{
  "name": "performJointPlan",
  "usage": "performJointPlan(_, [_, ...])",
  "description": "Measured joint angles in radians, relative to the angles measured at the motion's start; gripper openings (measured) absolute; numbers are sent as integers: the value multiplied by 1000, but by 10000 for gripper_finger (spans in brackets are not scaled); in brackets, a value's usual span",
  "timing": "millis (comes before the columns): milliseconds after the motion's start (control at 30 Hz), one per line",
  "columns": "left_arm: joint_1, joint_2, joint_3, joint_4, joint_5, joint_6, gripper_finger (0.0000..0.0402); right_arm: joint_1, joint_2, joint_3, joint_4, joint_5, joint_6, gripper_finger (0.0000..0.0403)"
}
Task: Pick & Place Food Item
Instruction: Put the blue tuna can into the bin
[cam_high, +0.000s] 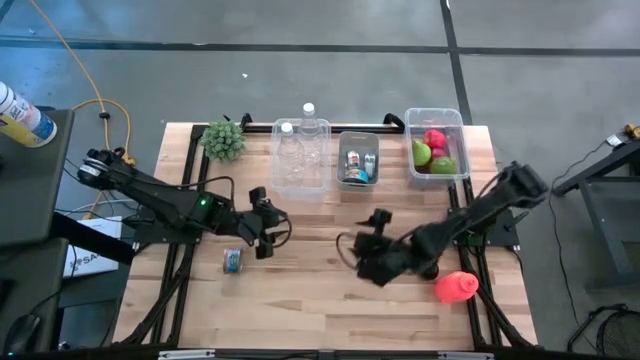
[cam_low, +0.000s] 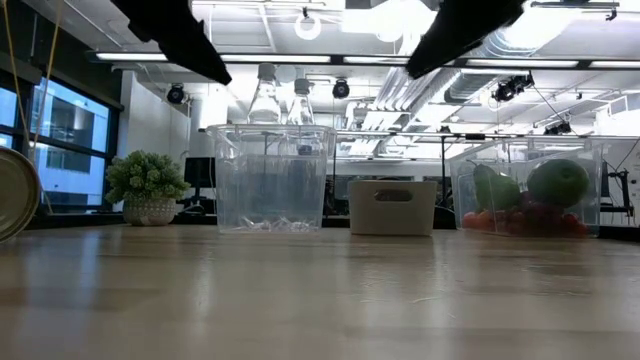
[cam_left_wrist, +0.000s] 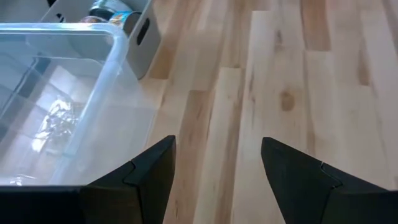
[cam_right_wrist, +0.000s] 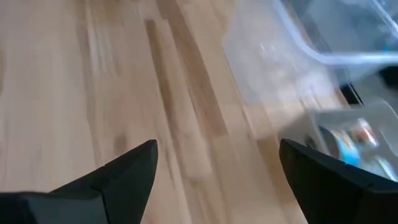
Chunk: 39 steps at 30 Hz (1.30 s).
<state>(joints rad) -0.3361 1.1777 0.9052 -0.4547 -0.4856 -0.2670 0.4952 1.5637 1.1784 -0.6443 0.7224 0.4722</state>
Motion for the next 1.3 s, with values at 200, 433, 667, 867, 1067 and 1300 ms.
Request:
performJointPlan(200, [6, 28, 1, 0, -1, 0, 228, 36, 109, -4, 118, 35, -111, 325])
performJointPlan(433, [3, 26, 0, -7, -1, 16, 228, 69, 75, -27, -9, 194, 16, 325])
performJointPlan(667, [-2, 25, 1, -5, -1, 26, 228, 67, 60, -200, 262, 223, 63, 325])
performJointPlan(867, [-2, 30, 1, -9, -1, 52, 228, 36, 59, -280, 585, 137, -123, 325])
performJointPlan(1067, [3, 48, 0, -12, -7, 78, 228, 20, 59, -280, 668, -12, -132, 325])
performJointPlan(1300, [3, 62, 0, -13, -10, 366, 227, 35, 59, -280, 713, -16, -136, 325])
